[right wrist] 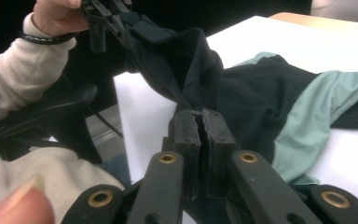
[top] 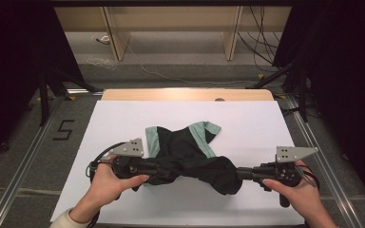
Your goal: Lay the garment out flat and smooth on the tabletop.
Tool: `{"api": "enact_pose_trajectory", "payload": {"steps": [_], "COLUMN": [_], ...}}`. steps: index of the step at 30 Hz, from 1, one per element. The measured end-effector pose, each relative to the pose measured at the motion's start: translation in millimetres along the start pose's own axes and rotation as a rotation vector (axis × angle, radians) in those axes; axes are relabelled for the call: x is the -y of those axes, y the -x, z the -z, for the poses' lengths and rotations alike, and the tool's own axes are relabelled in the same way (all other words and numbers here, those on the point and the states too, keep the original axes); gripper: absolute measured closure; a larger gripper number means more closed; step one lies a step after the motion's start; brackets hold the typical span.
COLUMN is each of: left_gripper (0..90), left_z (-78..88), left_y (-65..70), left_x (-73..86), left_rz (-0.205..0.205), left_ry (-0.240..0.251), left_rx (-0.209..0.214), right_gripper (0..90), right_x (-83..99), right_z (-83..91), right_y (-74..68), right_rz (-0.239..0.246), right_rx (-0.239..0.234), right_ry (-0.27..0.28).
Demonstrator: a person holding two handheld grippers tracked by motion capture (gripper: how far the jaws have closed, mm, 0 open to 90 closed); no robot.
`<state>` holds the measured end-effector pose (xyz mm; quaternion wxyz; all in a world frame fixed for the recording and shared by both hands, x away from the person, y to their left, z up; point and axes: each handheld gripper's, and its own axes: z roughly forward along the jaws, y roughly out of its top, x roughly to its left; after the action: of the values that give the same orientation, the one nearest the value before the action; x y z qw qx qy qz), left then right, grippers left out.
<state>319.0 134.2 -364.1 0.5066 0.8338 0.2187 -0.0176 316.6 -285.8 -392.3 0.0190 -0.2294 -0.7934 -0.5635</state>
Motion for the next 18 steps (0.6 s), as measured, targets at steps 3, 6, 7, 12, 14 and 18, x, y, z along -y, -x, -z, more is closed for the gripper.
{"api": "enact_pose_trajectory", "payload": {"steps": [3, 6, 7, 12, 14, 18], "left_gripper": [85.9, 85.8, 85.8, 85.8, 85.8, 85.8], "left_z": [2.7, 5.1, 5.9, 10.5, 12.8, 18.0], "left_y": [6.0, 11.7, 13.9, 25.9, 30.8, 41.3], "left_x": [-0.5, -0.5, -0.5, -2.2, -3.3, -5.9], "left_rz": [-0.012, -0.023, -0.027, -0.053, -0.061, -0.077], "left_ry": [0.000, -0.002, -0.001, -0.009, -0.012, -0.009], "left_rx": [0.008, 0.011, 0.014, 0.035, 0.043, 0.077], "right_gripper": [86.3, 86.3, 86.3, 86.3, 86.3, 86.3], "right_x": [1.0, 1.2, 1.3, 0.7, -0.2, -3.3], "right_z": [3.2, 6.7, 7.3, 11.4, 13.2, 17.9], "right_y": [-5.4, -11.9, -13.3, -23.4, -26.9, -34.9], "right_rz": [0.005, 0.015, 0.020, 0.033, 0.038, 0.052], "right_rx": [-0.015, -0.025, -0.028, -0.046, -0.055, -0.085], "right_ry": [0.003, 0.008, 0.009, 0.014, 0.017, 0.034]}}
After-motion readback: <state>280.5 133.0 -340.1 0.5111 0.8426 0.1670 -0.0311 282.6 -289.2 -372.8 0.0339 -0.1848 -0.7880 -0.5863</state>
